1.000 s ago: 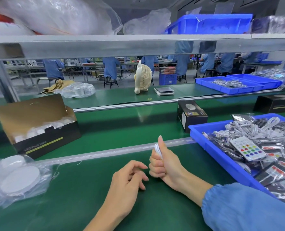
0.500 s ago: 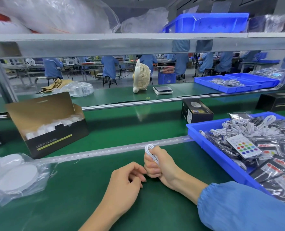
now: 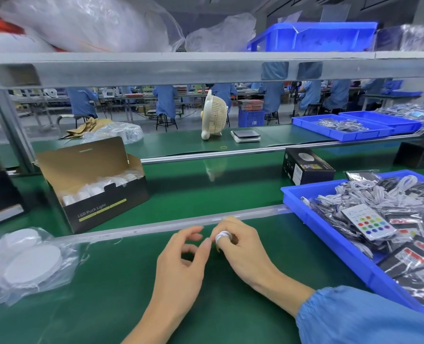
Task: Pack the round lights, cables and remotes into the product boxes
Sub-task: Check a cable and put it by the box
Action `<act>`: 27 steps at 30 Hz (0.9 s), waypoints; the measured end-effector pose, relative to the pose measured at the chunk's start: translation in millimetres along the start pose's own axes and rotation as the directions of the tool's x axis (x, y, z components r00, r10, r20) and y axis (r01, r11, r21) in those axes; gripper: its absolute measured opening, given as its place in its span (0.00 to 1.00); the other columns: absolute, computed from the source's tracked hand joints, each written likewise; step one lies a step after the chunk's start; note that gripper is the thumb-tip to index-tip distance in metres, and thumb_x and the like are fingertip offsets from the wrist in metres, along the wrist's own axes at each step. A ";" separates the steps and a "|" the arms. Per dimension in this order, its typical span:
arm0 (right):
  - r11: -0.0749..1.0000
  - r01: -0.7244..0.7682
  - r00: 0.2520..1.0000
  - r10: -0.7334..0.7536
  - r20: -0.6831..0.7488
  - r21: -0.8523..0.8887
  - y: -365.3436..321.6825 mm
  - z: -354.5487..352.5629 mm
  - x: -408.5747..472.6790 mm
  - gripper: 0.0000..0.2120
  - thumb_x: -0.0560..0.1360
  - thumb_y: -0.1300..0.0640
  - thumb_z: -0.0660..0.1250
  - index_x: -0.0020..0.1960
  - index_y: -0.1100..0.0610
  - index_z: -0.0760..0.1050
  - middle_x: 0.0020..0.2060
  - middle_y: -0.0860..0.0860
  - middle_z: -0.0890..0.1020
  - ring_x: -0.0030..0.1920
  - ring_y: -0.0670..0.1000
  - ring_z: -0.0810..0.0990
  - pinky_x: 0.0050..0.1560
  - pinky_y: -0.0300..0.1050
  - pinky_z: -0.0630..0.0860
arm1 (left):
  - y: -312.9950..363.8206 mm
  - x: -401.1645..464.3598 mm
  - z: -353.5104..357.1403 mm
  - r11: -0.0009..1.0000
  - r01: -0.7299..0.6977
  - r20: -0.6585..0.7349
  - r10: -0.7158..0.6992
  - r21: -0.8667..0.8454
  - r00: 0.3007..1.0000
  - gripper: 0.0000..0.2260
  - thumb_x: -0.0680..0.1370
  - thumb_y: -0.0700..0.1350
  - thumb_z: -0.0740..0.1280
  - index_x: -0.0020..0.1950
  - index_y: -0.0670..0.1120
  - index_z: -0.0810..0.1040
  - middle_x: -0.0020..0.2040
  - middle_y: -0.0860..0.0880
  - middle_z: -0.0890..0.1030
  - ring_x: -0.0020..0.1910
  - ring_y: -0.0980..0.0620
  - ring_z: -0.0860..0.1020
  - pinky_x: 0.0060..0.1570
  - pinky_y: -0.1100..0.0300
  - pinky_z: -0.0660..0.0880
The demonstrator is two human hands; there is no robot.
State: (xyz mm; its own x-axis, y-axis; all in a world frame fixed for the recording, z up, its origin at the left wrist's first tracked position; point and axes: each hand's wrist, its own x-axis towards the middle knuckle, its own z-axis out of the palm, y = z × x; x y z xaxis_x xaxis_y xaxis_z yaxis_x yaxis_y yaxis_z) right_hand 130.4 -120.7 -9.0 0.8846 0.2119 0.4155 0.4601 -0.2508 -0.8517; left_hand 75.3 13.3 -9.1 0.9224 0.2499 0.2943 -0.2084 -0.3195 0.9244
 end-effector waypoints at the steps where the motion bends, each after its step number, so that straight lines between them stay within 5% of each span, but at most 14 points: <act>1: 0.999 0.036 0.999 -0.036 -0.014 -0.003 0.5 0.6 -1.1 0.19 0.72 0.66 0.63 0.34 0.43 0.77 0.35 0.46 0.77 0.38 0.45 0.75 0.41 0.40 0.71 | 1.5 -1.1 0.4 1.000 -0.024 0.022 0.024 -0.003 0.999 0.06 0.76 0.47 0.70 0.52 0.57 0.80 0.48 0.57 0.82 0.44 0.56 0.81 0.39 0.56 0.78; 4: 0.990 0.100 0.995 -0.099 -0.021 0.096 -0.8 1.6 -3.9 0.19 0.75 0.69 0.65 0.43 0.44 0.81 0.40 0.46 0.82 0.42 0.48 0.81 0.45 0.43 0.78 | 5.5 -2.8 0.3 0.996 -0.077 0.046 0.079 -0.032 0.996 0.07 0.77 0.47 0.71 0.51 0.59 0.81 0.46 0.56 0.83 0.43 0.55 0.80 0.36 0.60 0.76; 8: 0.945 0.014 1.000 -0.007 -0.022 0.327 -0.9 0.1 -1.7 0.19 0.74 0.72 0.65 0.46 0.48 0.84 0.43 0.51 0.86 0.45 0.51 0.85 0.47 0.41 0.80 | 2.8 -2.5 0.4 0.998 -0.059 0.082 0.060 -0.018 0.995 0.15 0.75 0.44 0.73 0.53 0.65 0.78 0.46 0.59 0.82 0.36 0.59 0.78 0.36 0.66 0.75; 11: 0.888 -0.072 0.997 0.079 0.004 0.453 0.9 -1.0 1.0 0.14 0.76 0.69 0.66 0.46 0.51 0.83 0.41 0.54 0.85 0.43 0.54 0.84 0.43 0.45 0.80 | 0.1 -1.2 0.7 0.997 -0.017 0.072 0.022 -0.073 0.997 0.14 0.73 0.41 0.75 0.53 0.59 0.81 0.46 0.59 0.84 0.44 0.57 0.82 0.40 0.66 0.77; 20: 0.939 -0.148 0.989 0.139 0.053 0.311 7.5 -4.8 7.7 0.10 0.74 0.67 0.68 0.47 0.53 0.80 0.48 0.48 0.85 0.53 0.46 0.82 0.56 0.37 0.76 | -6.0 9.3 -9.4 0.973 0.060 -0.057 -0.075 -0.224 0.996 0.09 0.71 0.40 0.75 0.41 0.56 0.87 0.41 0.54 0.86 0.41 0.57 0.84 0.41 0.72 0.75; 23: 0.895 -0.199 0.980 0.170 0.108 0.399 7.0 -5.0 7.6 0.13 0.74 0.69 0.69 0.43 0.52 0.82 0.46 0.53 0.86 0.49 0.50 0.84 0.49 0.41 0.79 | -5.7 11.1 -9.0 0.964 0.112 0.038 -0.106 -0.242 0.994 0.09 0.71 0.37 0.76 0.40 0.52 0.87 0.40 0.50 0.86 0.40 0.53 0.84 0.39 0.70 0.76; 27: 0.826 -0.237 0.972 0.207 0.115 0.512 8.1 -6.3 10.8 0.13 0.74 0.71 0.68 0.42 0.54 0.83 0.43 0.55 0.85 0.45 0.53 0.84 0.45 0.43 0.80 | 1.9 23.3 -28.1 0.940 0.202 -0.069 -0.229 -0.273 0.971 0.06 0.69 0.35 0.77 0.39 0.46 0.86 0.38 0.47 0.86 0.38 0.52 0.85 0.45 0.59 0.80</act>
State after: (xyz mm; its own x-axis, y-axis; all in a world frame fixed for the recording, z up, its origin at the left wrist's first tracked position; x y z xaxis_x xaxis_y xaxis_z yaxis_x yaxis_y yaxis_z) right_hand 144.1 -126.4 -9.4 0.9461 0.2621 0.1904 0.1316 0.2264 -0.9651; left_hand 87.2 44.2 6.3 0.9208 0.3792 0.0907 -0.0981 0.0000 0.9952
